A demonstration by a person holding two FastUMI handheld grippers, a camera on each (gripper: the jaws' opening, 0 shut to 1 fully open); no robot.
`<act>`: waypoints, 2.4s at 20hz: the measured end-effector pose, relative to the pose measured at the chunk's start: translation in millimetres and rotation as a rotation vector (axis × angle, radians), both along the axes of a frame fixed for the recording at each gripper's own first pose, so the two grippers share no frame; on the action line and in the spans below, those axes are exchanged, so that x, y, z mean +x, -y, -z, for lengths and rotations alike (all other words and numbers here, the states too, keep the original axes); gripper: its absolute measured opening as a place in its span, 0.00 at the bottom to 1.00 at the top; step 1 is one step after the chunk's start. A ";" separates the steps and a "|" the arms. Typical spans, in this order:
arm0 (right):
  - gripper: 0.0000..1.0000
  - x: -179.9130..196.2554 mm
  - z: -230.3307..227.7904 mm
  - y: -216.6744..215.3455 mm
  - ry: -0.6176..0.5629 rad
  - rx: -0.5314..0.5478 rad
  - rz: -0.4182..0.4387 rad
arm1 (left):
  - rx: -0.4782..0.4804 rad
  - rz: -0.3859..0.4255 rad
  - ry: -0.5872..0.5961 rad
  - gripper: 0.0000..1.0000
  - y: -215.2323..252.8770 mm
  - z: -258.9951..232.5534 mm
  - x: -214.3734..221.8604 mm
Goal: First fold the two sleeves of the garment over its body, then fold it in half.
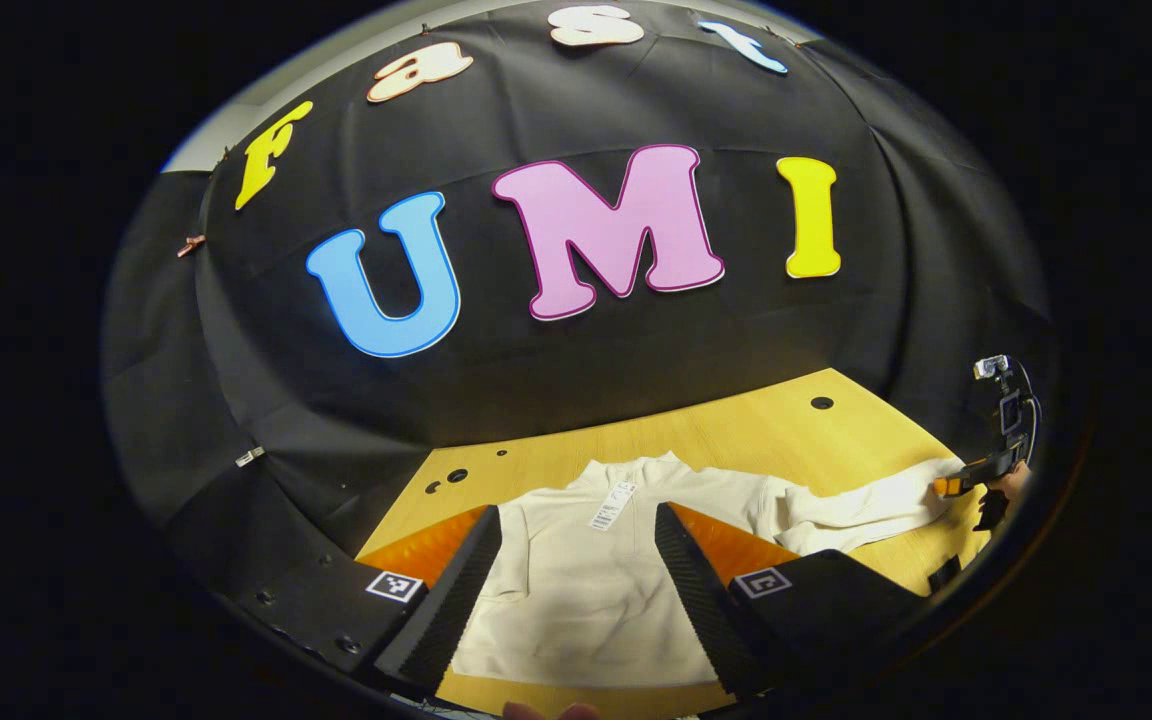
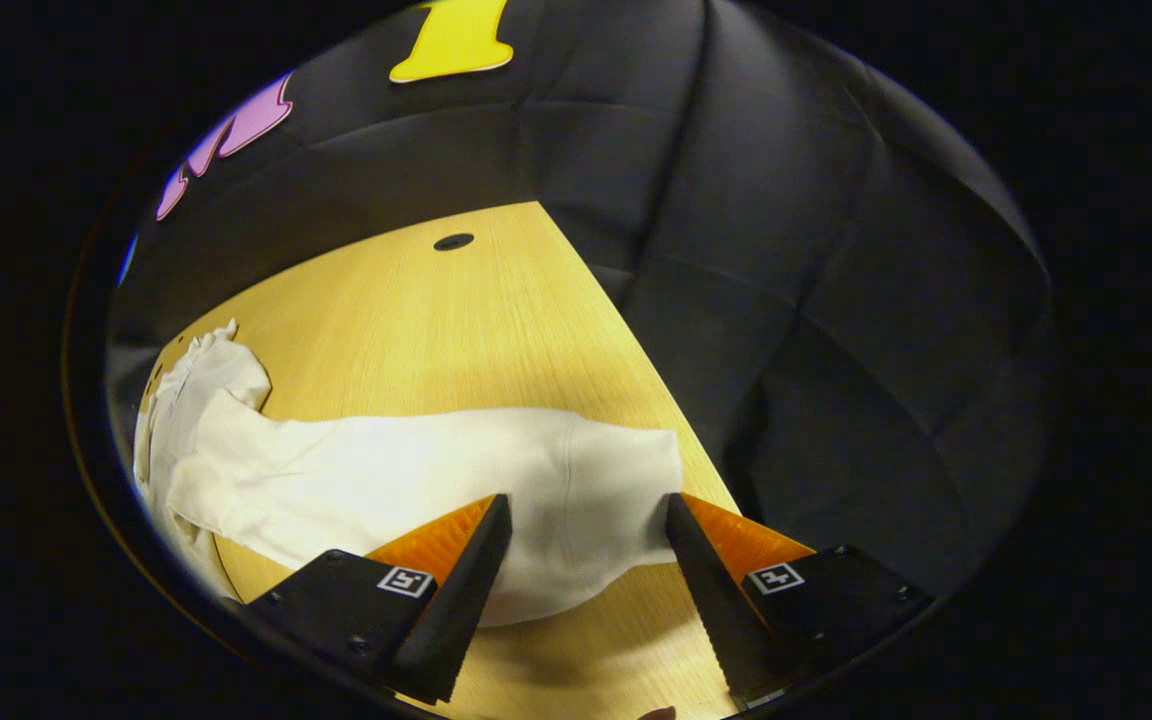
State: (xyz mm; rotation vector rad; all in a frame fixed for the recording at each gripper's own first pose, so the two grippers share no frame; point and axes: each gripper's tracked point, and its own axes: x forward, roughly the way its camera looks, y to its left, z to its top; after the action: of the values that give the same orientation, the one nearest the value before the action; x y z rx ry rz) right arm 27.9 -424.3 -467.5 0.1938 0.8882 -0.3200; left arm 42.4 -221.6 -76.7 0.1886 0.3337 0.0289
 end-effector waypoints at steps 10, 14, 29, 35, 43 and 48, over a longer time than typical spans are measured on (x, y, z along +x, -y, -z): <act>0.19 7.3 -8.2 -13.3 0.030 0.001 0.031 | 0.027 0.034 0.023 0.97 -1.4 -8.1 -1.3; 0.13 -7.8 -31.9 0.6 0.084 -0.019 0.103 | 0.024 0.060 0.035 0.97 -13.4 -9.7 -0.7; 0.12 -80.1 -144.5 -124.9 0.186 -0.030 0.146 | -0.095 0.175 0.058 0.97 -93.8 0.2 20.5; 0.12 -51.5 -196.1 -212.7 0.278 -0.017 0.084 | -0.142 0.169 0.061 0.97 -148.0 11.6 20.1; 0.12 5.0 -233.2 -326.6 0.360 0.028 0.013 | -0.166 0.108 0.057 0.97 -233.7 33.9 12.4; 0.13 54.2 -222.5 -393.8 0.362 0.022 -0.075 | -0.182 0.042 0.042 0.97 -285.5 51.4 13.8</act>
State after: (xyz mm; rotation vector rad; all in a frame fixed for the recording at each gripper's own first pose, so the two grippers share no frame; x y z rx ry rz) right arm 82.0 -30.5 -244.9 0.2295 0.5390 -0.1968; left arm 56.2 63.9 -128.1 0.0149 0.2885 -0.0390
